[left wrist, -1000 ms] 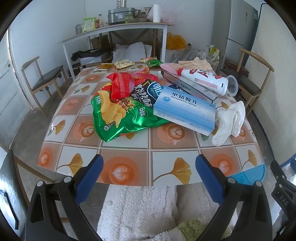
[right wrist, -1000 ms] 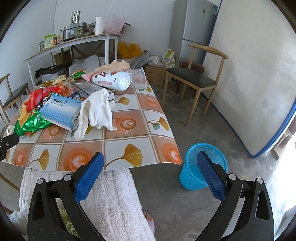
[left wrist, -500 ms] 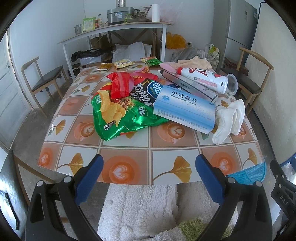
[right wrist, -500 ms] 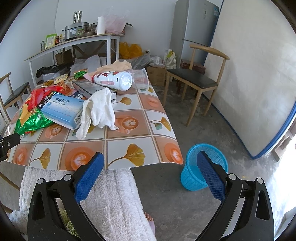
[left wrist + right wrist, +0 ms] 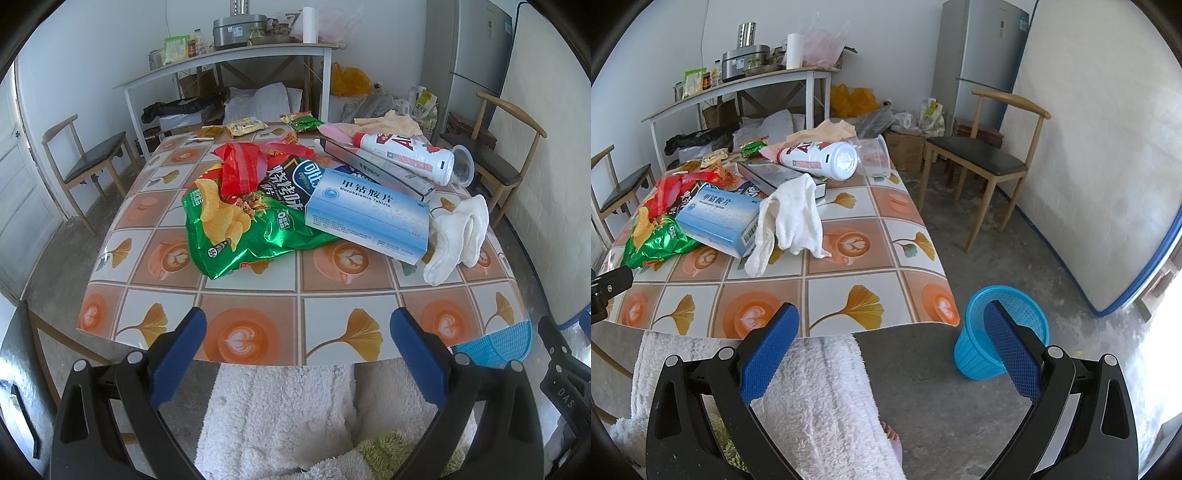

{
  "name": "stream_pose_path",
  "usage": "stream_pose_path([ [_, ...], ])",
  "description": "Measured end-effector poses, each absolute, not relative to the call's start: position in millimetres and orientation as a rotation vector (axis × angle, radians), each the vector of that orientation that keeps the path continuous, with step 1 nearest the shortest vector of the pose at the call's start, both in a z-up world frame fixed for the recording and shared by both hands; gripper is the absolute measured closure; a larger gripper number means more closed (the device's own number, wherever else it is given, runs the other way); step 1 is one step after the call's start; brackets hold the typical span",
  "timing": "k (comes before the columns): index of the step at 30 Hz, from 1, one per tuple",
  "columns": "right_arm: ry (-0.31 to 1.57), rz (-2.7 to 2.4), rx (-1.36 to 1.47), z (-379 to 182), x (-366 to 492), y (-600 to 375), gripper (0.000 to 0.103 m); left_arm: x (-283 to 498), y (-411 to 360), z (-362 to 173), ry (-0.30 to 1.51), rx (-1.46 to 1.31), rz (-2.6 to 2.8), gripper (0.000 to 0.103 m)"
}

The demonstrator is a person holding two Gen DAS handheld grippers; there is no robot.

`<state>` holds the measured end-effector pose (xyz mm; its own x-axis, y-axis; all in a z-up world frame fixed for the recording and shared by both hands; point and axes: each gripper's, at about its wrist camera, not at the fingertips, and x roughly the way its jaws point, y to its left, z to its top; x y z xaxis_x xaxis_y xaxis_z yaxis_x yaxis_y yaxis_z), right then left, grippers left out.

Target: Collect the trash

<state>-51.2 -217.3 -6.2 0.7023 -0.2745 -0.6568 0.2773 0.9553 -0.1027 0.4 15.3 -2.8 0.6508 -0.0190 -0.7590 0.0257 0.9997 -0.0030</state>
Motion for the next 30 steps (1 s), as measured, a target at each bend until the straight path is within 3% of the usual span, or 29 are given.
stream_pose_path([
  [12, 0.717, -0.283, 0.032, -4, -43, -218, 0.007, -1, 20, -4, 0.849, 0.014, -0.025, 0.006],
  [24, 0.651, -0.096, 0.057, -5, 1, -194, 0.007, 26, 94, 7, 0.676, -0.090, -0.014, 0.006],
  [30, 0.667, -0.043, 0.048, -13, 17, -190, 0.007, 70, 113, 20, 0.624, -0.143, -0.061, 0.016],
])
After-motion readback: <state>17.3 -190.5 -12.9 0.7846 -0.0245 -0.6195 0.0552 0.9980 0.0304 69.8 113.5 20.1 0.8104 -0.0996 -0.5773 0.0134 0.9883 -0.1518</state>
